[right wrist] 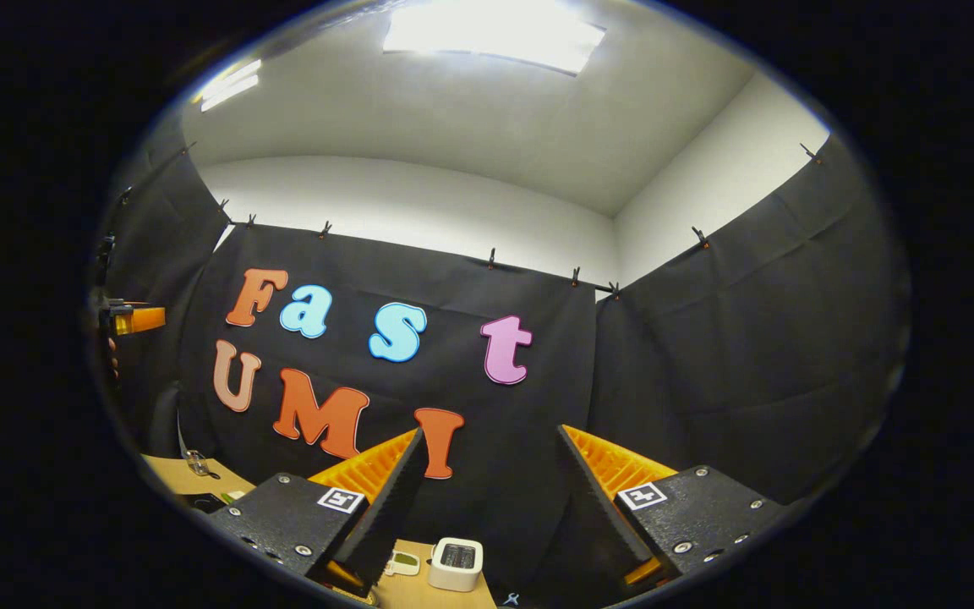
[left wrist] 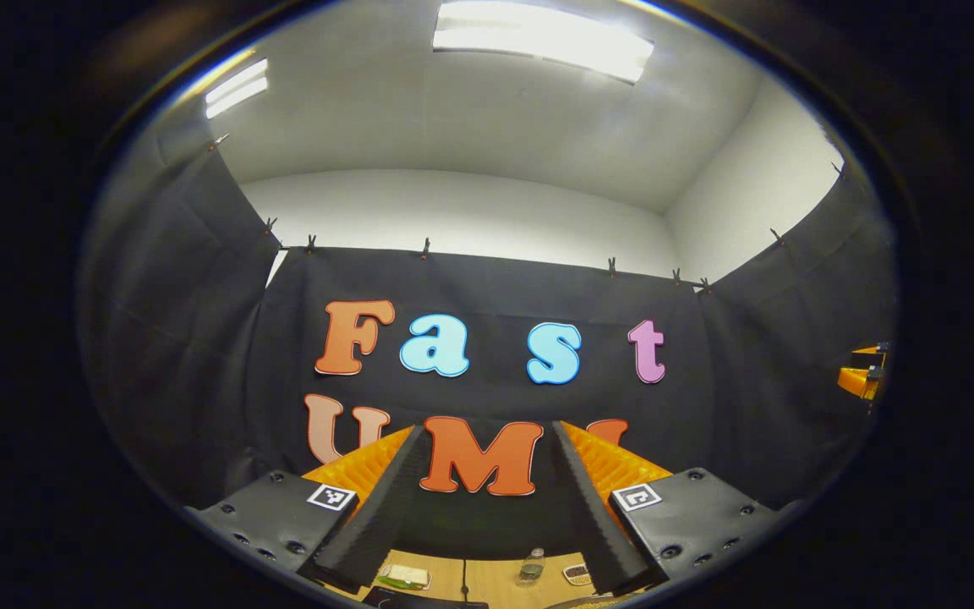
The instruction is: First push the handle of the pot to place it horizontally, then grasp the pot with both hands and set it on the induction cooktop.
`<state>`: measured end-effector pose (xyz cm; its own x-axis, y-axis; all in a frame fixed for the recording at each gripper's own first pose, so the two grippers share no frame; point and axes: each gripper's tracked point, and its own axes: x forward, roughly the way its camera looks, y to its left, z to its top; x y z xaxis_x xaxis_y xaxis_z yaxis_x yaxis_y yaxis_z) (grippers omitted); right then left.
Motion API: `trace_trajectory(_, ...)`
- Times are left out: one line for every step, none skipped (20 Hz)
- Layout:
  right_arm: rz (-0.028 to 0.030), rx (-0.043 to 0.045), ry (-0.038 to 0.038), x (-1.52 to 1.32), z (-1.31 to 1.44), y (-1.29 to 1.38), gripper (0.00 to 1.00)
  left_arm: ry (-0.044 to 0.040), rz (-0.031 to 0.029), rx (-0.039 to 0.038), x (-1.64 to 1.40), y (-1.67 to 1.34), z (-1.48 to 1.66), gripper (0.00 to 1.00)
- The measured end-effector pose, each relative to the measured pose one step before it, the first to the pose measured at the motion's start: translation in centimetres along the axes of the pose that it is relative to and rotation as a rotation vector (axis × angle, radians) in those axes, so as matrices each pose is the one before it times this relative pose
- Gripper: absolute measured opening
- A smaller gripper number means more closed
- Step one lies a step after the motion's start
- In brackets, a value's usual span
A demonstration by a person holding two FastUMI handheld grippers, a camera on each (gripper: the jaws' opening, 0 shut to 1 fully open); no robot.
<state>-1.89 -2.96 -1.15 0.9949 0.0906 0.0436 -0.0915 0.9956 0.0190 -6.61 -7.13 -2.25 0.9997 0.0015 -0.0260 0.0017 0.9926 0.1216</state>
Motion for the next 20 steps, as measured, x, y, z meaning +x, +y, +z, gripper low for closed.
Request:
trace_trajectory(0.01018, 0.00056, -0.00332, 0.066, -0.261, 0.047, 0.93, 0.0113, 0.01096, -0.00122, -0.446, 0.054, -0.506, 0.96)
trace_trajectory(0.01127, -0.0005, 0.00002, 0.077, -0.348, 0.13, 0.93, 0.01772, 0.0076, -0.00685, -0.474, 0.002, -0.664, 0.92)
trace_trajectory(0.01438, 0.00307, -0.00264, -0.143, -0.507, 0.124, 0.93, 0.02039, 0.00855, -0.01121, -0.645, -0.051, -0.765, 0.89)
trace_trajectory(0.01303, 0.00604, -0.00148, 0.082, -0.233, 0.29, 0.93, 0.02843, 0.01042, -0.01172, -0.465, 0.18, -0.929, 0.82)
trace_trajectory(0.0141, 0.00783, -0.00013, -0.112, -0.347, 0.254, 0.93, 0.03665, 0.01194, -0.00859, -0.432, 0.373, -1.202, 0.66)
trace_trajectory(0.01174, 0.00684, 0.00304, -0.01, -0.44, 0.325, 0.93, 0.03302, 0.0236, -0.00312, -0.494, 0.593, -1.122, 0.58)
trace_trajectory(0.00988, 0.00452, 0.00752, 0.035, -0.539, 0.219, 0.93, 0.03623, 0.02197, 0.00492, -0.456, 0.964, -1.32, 0.41)
trace_trajectory(0.00675, 0.00249, 0.00851, 0.024, -0.543, 0.174, 0.93, 0.03435, 0.03642, 0.01413, -0.533, 1.036, -1.224, 0.24)
trace_trajectory(0.00266, 0.00285, 0.00681, 0.023, -0.447, 0.165, 0.96, 0.0334, 0.01931, 0.01332, 0.038, 0.677, -1.36, 0.09)
trace_trajectory(0.00139, 0.00391, 0.00449, 0.089, -0.308, 0.235, 0.97, 0.03549, 0.00292, 0.00433, 0.156, 0.632, -0.965, 0.05)
trace_trajectory(-0.00656, 0.00616, 0.00288, 0.034, -0.271, 0.157, 0.97, 0.04387, -0.00448, -0.00171, 0.173, -0.175, -2.153, 0.07)
trace_trajectory(-0.00802, 0.00728, 0.00247, 0.029, -0.242, 0.017, 0.93, 0.05441, -0.01688, -0.00909, 0.166, -0.387, -2.15, 0.08)
trace_trajectory(-0.00488, 0.00575, 0.00299, -0.061, -0.253, 0.13, 0.94, 0.06101, -0.0144, -0.01351, 0.599, -0.114, -2.132, 0.07)
trace_trajectory(-0.00189, 0.00118, 0.00916, -0.05, -0.371, 0.205, 0.94, 0.06791, -0.00498, -0.01173, 0.6, -0.008, -2.221, 0.07)
trace_trajectory(0.01069, 0.00241, 0.01221, -0.151, -0.424, 0.35, 0.94, 0.0715, -0.00841, -0.01075, 0.835, 0.073, -2.49, 0.07)
trace_trajectory(0.01566, 0.00352, 0.01284, -0.208, -0.322, 0.388, 0.96, 0.06772, -0.00675, -0.00803, 0.896, -0.158, -2.517, 0.07)
trace_trajectory(0.00576, -0.00166, 0.00831, -0.268, -0.26, -0.067, 0.93, 0.07028, -0.00615, -0.00474, 1.164, -0.385, -2.6, 0.08)
trace_trajectory(-0.00829, -0.01063, 0.00286, 0.006, 0.002, -0.472, 0.94, 0.06329, -0.0054, 0.00095, 1.164, -0.284, -2.307, 0.07)
trace_trajectory(-0.01755, -0.01809, 0.0005, -0.105, -0.117, -0.525, 0.94, 0.05754, -0.00393, 0.00671, 0.877, -0.29, -1.757, 0.08)
trace_trajectory(-0.0163, -0.0183, 0.00115, -0.197, -0.109, -0.34, 0.93, 0.04956, -0.01494, 0.01246, 0.905, -0.409, -1.801, 0.08)
